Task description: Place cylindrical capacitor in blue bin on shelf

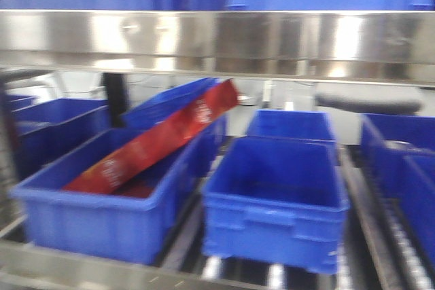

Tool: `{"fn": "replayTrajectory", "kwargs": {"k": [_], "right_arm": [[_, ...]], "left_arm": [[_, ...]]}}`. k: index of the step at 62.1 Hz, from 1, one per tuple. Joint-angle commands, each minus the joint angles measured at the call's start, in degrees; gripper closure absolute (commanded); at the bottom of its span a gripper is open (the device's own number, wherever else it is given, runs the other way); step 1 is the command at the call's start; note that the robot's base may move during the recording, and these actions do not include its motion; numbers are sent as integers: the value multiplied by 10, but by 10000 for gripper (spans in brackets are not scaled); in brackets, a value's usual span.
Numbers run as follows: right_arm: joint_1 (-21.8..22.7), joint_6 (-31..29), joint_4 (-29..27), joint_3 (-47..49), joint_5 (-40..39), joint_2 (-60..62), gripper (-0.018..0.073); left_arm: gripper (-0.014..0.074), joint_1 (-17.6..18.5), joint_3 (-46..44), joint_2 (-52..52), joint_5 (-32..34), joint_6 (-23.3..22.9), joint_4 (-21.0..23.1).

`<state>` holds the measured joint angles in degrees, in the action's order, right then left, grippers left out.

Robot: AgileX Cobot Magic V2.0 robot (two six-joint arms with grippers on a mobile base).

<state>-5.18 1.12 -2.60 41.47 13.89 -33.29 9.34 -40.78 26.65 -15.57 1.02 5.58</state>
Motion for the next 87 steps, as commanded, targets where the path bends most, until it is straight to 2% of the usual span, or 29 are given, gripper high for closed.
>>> {"fn": "replayTrajectory", "kwargs": {"k": [1,87], "right_arm": [[0,-3,5,-2,-16,4,724],[0,-3,5,-2,-16,4,724]], "left_arm": [[708,3,1,-3,15,2,2],[708,3,1,-3,15,2,2]]}}
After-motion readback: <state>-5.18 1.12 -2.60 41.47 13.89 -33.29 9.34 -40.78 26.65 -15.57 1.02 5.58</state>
